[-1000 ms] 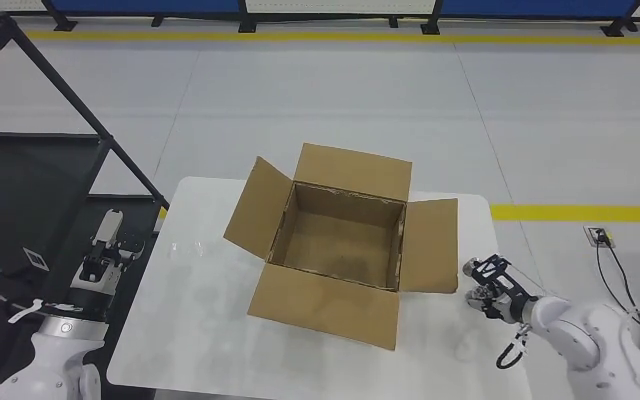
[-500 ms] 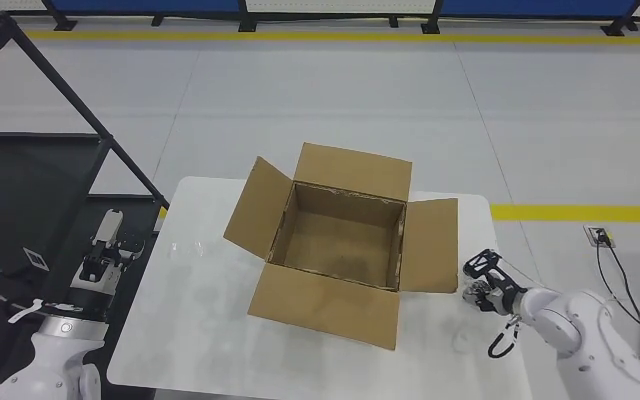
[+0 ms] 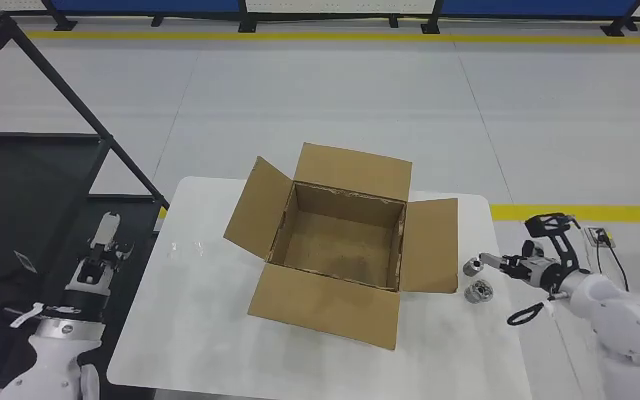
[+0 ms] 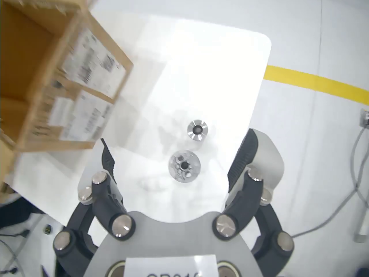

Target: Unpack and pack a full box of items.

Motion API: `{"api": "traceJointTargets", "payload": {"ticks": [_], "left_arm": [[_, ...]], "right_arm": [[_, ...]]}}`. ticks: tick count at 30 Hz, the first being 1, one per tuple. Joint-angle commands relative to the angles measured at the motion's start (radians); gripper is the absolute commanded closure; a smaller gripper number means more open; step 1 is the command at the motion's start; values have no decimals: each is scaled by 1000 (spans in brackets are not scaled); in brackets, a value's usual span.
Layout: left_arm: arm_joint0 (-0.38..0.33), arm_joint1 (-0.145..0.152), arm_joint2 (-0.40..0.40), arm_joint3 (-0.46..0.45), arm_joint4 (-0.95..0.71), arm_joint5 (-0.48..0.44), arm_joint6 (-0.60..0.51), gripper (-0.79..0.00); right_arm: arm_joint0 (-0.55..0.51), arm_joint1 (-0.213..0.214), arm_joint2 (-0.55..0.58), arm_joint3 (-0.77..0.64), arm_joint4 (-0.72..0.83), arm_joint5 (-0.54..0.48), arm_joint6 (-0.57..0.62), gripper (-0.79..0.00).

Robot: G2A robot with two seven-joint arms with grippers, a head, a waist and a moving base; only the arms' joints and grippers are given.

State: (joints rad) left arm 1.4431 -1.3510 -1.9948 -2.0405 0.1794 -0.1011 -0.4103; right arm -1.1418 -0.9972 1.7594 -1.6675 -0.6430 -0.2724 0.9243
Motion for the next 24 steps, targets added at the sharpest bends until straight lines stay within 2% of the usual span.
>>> {"api": "traceJointTargets", "payload": {"ticks": [1,3,8,11,13,16,18,24], "left_arm": [[34,8,-20,26,55,-125,-44,-785],[63,15,-46,44,62,-183,-100,-785],[63,15,-46,44,62,-183,-100,-785],[62,15,-48,45,67,-179,-90,-785],[50,16,-36,46,138,-163,-39,-785],[18,22,8,70,262,-183,-13,-785],[-17,26,49,105,295,-200,-20,-785],[-123,40,110,192,338,-218,-72,-785]], "right_arm": [[1,0,1,0,28,-7,2,-785],[1,0,1,0,28,-7,2,-785],[1,0,1,0,28,-7,2,-785],[9,-1,-23,2,103,-48,13,-785],[52,-2,-39,50,224,-42,55,-785],[135,-1,-69,129,396,-43,171,-785],[205,-1,-95,214,528,-9,261,-785],[418,-8,-218,449,634,65,385,-785]]}}
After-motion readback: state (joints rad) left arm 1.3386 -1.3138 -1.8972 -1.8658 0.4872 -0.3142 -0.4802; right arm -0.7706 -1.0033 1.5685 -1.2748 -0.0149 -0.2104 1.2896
